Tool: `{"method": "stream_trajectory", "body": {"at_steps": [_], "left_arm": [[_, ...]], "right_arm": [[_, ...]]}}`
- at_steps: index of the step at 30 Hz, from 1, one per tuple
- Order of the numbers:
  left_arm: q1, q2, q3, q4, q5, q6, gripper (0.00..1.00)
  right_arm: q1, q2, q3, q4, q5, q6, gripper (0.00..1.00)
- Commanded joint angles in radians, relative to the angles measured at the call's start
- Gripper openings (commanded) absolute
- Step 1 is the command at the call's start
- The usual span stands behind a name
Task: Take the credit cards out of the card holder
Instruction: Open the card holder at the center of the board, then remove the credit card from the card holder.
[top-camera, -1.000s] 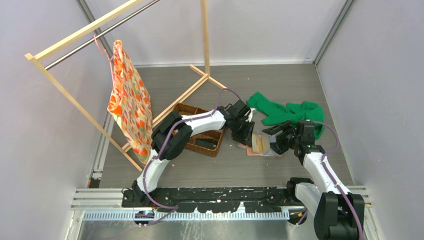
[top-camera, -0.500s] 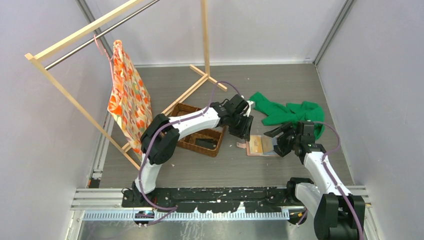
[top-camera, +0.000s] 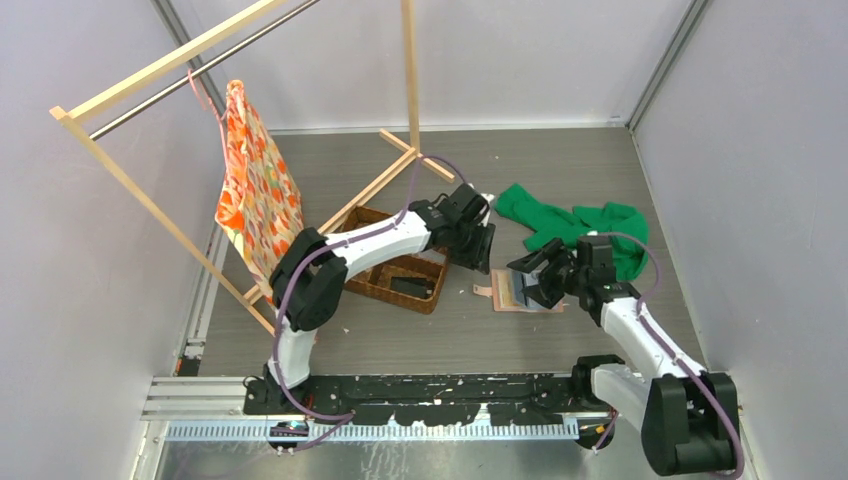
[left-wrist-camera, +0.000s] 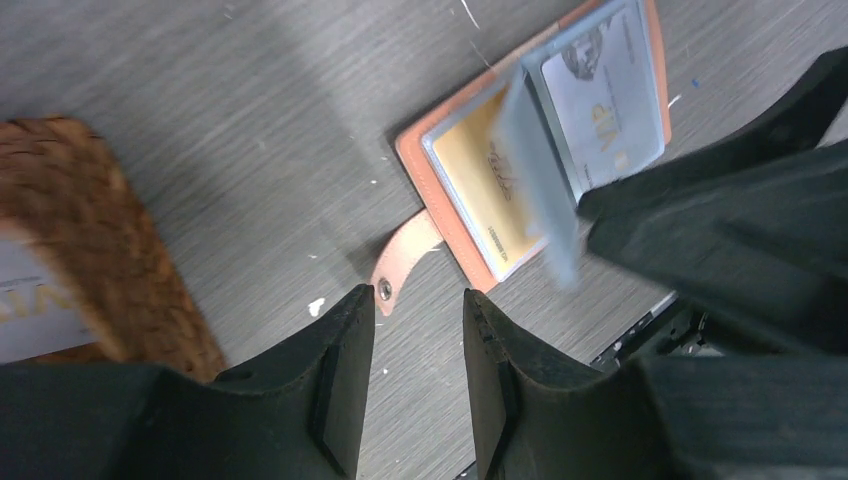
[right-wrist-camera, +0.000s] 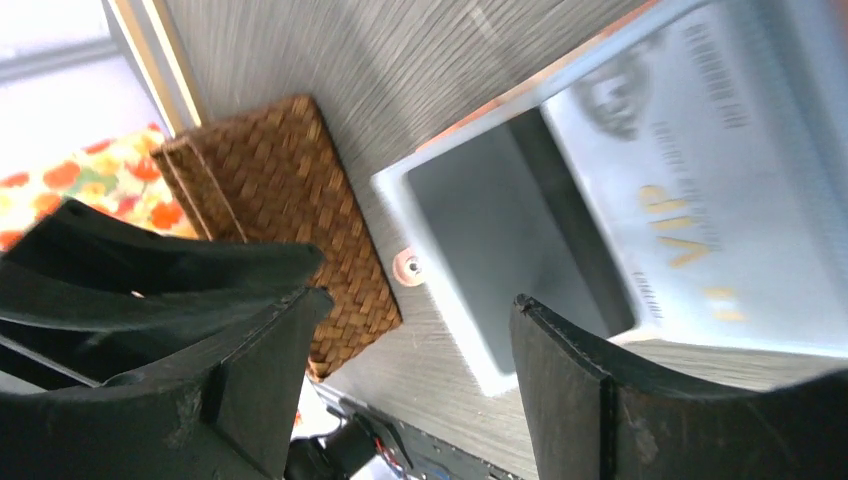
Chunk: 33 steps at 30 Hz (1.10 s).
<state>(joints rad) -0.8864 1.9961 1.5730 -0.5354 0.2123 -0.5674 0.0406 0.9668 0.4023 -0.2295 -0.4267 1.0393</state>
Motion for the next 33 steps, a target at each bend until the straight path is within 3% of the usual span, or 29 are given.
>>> {"method": "stream_trajectory", "body": {"at_steps": [1, 4, 8, 10, 13, 18, 21, 26, 33], "left_arm": [[0.026, -0.095, -0.011, 0.015, -0.065, -0.021, 0.39], [0.037, -0.115, -0.027, 0.034, -0.082, -0.052, 0.39], [0.040, -0.108, -0.037, 0.076, -0.006, -0.076, 0.40], [0.024, -0.080, -0.024, 0.087, 0.041, -0.087, 0.39], [-0.016, -0.047, 0.006, 0.102, 0.079, -0.102, 0.39], [-0.040, 0.003, 0.018, 0.222, 0.192, -0.184, 0.39], [-0.042, 0.041, 0.022, 0.295, 0.251, -0.232, 0.39], [-0.042, 0.099, 0.041, 0.280, 0.249, -0.254, 0.38], [-0.022, 0.170, 0.015, 0.347, 0.248, -0.291, 0.16]], "right_arm": [[0.090, 0.069, 0.053, 0.137, -0.027, 0.037, 0.76], [0.100, 0.127, 0.081, 0.120, -0.031, 0.008, 0.75], [0.086, 0.058, 0.198, -0.124, 0.108, -0.133, 0.76], [0.048, 0.022, 0.244, -0.222, 0.202, -0.209, 0.76], [-0.072, 0.037, 0.274, -0.299, 0.195, -0.281, 0.76], [-0.230, 0.135, 0.236, -0.249, 0.045, -0.308, 0.75], [-0.239, 0.170, 0.222, -0.206, 0.005, -0.292, 0.74], [-0.239, 0.152, 0.191, -0.156, -0.038, -0.264, 0.66], [-0.237, 0.191, 0.128, -0.095, -0.124, -0.268, 0.48]]}}
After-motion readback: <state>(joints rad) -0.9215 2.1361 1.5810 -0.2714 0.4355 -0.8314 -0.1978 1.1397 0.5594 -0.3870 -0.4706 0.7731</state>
